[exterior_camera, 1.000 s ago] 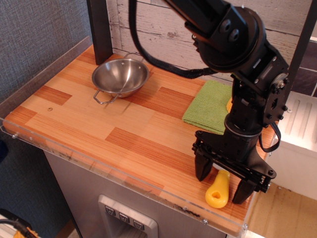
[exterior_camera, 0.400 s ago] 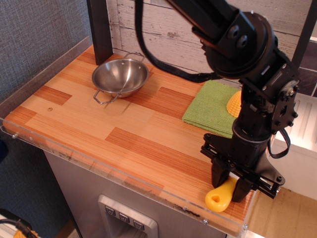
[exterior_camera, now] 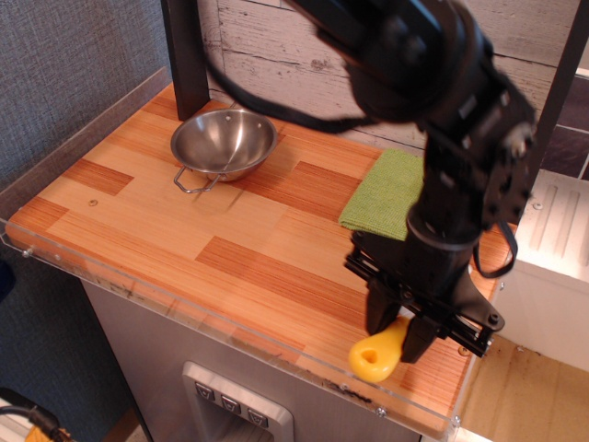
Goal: Put the knife between the bowl and towel
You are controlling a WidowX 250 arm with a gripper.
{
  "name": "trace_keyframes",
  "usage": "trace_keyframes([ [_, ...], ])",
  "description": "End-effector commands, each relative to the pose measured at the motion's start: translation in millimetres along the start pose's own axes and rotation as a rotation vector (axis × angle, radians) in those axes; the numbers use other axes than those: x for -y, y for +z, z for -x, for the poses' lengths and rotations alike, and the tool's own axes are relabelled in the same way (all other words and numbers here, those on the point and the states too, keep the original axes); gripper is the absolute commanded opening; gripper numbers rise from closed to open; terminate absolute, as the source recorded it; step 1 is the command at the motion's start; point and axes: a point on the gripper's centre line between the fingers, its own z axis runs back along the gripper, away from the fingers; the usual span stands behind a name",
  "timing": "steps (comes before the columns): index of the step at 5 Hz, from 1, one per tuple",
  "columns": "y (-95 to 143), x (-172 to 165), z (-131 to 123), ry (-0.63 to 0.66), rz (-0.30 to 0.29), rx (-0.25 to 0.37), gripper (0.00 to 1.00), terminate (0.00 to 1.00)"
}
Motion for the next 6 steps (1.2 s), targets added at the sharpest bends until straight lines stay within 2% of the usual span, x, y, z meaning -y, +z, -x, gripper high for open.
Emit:
trace_keyframes([
  [1, 48.2, -45.8, -10.1, 0.072, 0.001, 0.113, 0.00, 0.00],
  [3, 14.4, -108.6, -36.7, 0.133, -0.017, 0.079, 0.00, 0.00],
  [6, -4.2, -137.9, -76.3, 0.133, -0.041, 0.091, 0.00, 0.00],
])
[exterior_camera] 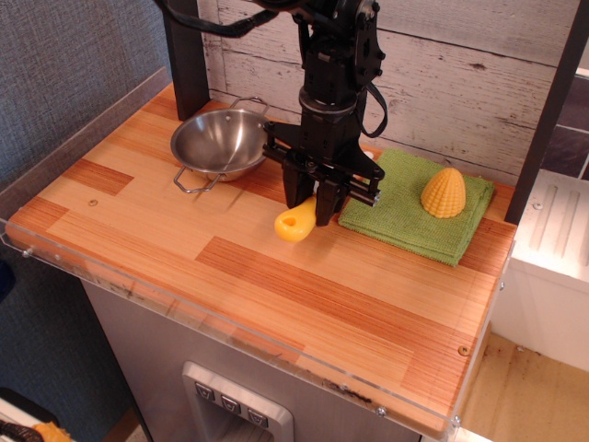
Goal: Put the knife between the bowl and towel
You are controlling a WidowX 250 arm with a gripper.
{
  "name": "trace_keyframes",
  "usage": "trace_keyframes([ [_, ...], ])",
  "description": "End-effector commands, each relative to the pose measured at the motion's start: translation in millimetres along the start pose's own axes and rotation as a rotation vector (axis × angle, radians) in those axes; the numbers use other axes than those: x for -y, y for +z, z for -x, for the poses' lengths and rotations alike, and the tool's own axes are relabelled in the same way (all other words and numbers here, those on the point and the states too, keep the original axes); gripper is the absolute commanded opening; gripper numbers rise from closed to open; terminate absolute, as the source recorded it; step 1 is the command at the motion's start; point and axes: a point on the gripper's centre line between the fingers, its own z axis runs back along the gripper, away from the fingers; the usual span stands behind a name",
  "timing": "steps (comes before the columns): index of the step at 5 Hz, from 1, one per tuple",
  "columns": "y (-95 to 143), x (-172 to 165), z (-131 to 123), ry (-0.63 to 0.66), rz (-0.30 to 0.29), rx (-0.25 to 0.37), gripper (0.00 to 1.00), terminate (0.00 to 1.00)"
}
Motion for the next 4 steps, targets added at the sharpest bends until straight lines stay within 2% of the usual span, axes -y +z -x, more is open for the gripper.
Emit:
trace_keyframes([
  [1, 2.0, -15.4, -18.3, 0.016, -0.028, 0.033, 0.00, 0.00],
  [3, -3.7, -29.1, -16.0, 0.036, -0.049, 0.021, 0.00, 0.00],
  [4, -9.4, -28.5, -14.3, 0.022, -0.039, -0.002, 0.00, 0.00],
])
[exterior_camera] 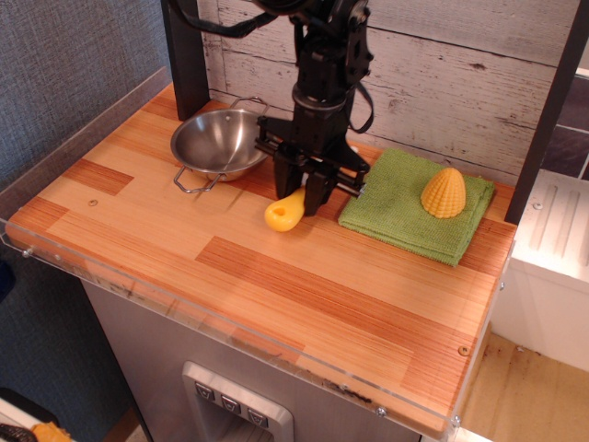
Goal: Put the knife between the bowl and towel
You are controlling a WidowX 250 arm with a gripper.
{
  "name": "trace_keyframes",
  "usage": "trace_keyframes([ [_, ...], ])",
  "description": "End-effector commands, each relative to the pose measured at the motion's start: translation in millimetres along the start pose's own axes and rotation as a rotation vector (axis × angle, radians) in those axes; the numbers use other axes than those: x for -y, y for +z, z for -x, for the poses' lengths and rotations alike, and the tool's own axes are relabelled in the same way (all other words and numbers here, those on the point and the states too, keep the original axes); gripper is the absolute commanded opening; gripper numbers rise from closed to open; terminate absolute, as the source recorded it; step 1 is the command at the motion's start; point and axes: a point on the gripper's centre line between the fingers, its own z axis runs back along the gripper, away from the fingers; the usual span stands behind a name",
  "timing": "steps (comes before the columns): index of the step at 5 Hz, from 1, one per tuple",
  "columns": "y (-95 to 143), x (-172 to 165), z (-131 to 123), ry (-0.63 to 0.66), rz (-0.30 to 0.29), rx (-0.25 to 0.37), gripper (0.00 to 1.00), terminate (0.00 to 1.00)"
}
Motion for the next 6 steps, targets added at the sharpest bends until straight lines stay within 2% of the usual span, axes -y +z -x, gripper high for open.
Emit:
trace_keyframes([
  [1, 4.8, -1.4, -3.7, -0.030, 0.014, 0.015, 1.00, 0.00],
  [2, 15.2, -0.2, -2.4, -0.055, 0.028, 0.045, 1.00, 0.00],
  [3, 37.4, -1.9, 6.6, -0.075, 0.049, 0.091, 1.00, 0.00],
  [4, 61.3, -1.5, 28.6, -0.096, 0.074, 0.116, 1.00, 0.00],
  [6, 68.5, 6.0, 64.7, -0.135, 0.114, 0.100, 1.00, 0.00],
])
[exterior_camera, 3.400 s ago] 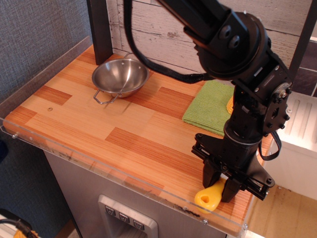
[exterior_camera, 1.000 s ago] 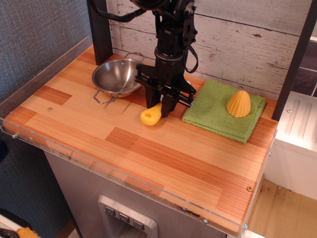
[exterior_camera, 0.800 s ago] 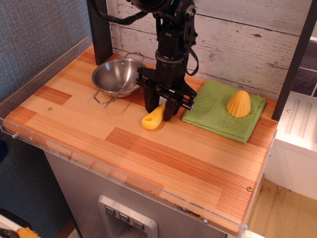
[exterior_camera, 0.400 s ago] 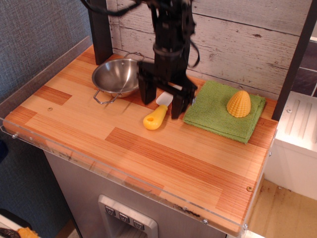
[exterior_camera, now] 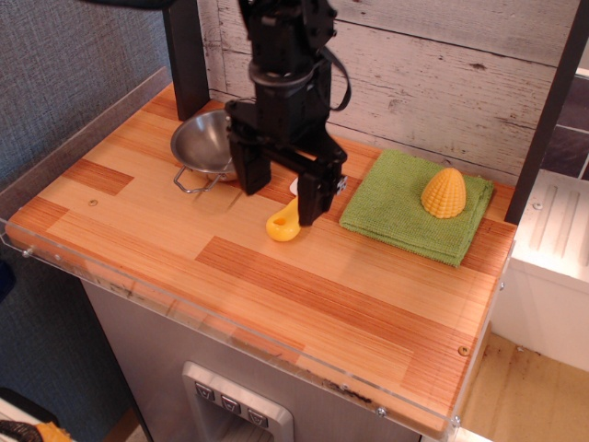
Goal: Put the knife between the bowl and towel
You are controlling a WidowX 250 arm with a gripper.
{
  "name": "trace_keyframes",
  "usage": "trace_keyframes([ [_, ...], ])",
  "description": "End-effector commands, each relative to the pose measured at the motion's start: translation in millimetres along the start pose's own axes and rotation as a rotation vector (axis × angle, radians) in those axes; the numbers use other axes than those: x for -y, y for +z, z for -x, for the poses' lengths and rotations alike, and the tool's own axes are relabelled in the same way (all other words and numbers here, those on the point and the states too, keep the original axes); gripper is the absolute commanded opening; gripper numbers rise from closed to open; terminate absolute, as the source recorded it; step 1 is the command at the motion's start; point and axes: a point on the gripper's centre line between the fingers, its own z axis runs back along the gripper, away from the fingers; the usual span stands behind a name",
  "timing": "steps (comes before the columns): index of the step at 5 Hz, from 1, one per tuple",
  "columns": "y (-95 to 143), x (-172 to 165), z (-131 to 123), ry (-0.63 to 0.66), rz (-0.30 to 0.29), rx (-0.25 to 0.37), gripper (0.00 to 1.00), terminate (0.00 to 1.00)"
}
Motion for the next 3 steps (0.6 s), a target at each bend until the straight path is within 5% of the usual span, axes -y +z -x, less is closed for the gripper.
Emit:
trace_keyframes([
  [1, 21.6, -1.9, 16.0, -0.005, -0.008, 0.049, 1.00, 0.00],
  [2, 25.7, -6.1, 17.8, -0.073, 0.020, -0.001, 1.00, 0.00],
  [3, 25.7, -6.1, 17.8, -0.073, 0.020, -0.001, 1.00, 1.00],
])
